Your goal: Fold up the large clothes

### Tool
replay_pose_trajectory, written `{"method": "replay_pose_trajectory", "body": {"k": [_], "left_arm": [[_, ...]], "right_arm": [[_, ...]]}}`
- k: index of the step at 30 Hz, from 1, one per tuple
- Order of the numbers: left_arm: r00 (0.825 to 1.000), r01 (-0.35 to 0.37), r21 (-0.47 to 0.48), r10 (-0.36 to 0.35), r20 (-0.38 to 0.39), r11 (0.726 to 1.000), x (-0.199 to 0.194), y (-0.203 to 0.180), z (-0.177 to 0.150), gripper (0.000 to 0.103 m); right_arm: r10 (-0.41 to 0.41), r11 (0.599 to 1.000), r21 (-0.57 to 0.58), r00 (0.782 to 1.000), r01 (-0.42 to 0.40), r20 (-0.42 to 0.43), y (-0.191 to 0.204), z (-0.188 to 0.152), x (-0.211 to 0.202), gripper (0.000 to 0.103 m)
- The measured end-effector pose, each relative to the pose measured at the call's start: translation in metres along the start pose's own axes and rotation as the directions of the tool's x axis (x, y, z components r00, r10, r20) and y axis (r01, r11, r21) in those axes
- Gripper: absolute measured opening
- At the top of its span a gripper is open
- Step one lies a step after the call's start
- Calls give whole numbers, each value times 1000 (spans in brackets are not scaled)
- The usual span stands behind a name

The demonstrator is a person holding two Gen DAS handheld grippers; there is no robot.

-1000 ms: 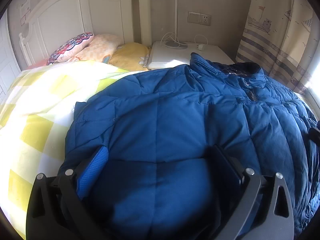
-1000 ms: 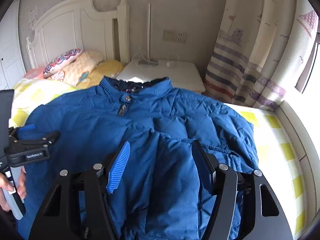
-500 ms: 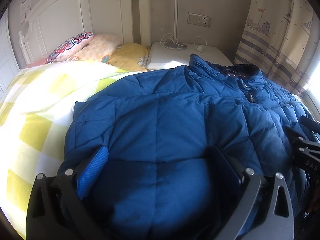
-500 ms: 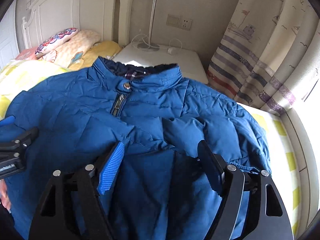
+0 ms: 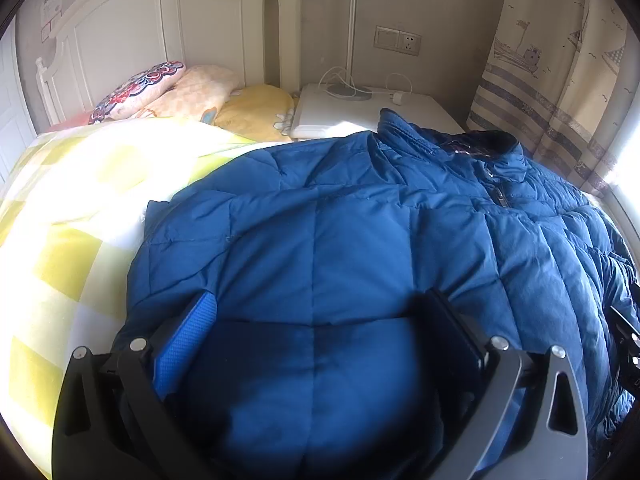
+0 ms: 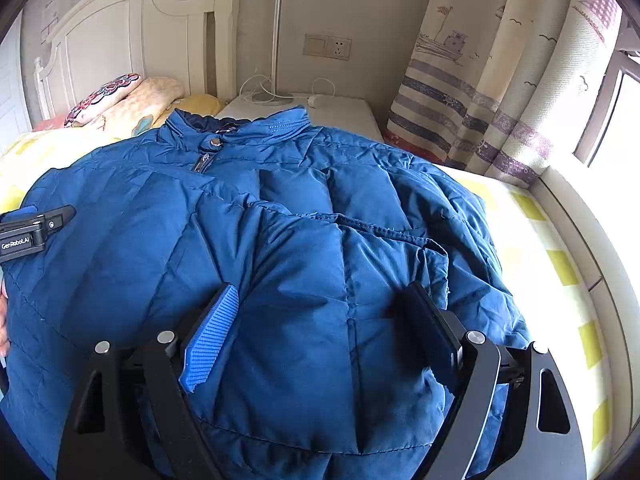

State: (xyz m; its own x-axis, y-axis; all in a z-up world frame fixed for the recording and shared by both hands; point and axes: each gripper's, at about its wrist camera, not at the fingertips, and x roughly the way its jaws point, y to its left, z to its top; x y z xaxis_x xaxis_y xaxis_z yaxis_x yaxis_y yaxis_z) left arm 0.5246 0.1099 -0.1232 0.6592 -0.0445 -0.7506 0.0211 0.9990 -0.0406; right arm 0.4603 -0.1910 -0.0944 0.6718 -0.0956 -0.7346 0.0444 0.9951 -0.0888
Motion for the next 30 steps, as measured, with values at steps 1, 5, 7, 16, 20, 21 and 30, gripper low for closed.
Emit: {"method": "replay_pose_trajectory", "body": {"k": [1, 5, 7, 16, 20, 21, 30], "left_arm": [[1000, 5, -2, -5, 0, 1000, 0, 1, 0, 101], [998, 63, -41, -61, 31, 997, -22, 14, -4, 99], [987, 137, -51, -132, 88, 989, -60, 19, -15, 99], [993, 112, 287, -94, -76, 951, -91, -49, -126, 101], [995, 67, 218, -48, -92, 974, -97, -29, -124, 101], [996, 46, 200, -29, -90, 979, -99, -20, -127, 101], [995, -29, 73, 36, -90, 997, -112, 43, -140, 101]], "right_arm": [[5, 1000, 18, 1000, -4, -10, -1, 1, -7, 81], [47, 998, -31, 997, -46, 54, 6, -17, -53, 87], [64, 993, -99, 996, -58, 56, 13, -35, -68, 87], [113, 984, -128, 990, -123, -87, 15, -78, -45, 87], [43, 990, -131, 997, -51, -63, -3, -81, -62, 86], [-2, 993, -115, 998, -5, -58, -14, -85, -63, 86], [34, 999, 29, 995, -31, -95, -52, -101, -64, 86]]}}
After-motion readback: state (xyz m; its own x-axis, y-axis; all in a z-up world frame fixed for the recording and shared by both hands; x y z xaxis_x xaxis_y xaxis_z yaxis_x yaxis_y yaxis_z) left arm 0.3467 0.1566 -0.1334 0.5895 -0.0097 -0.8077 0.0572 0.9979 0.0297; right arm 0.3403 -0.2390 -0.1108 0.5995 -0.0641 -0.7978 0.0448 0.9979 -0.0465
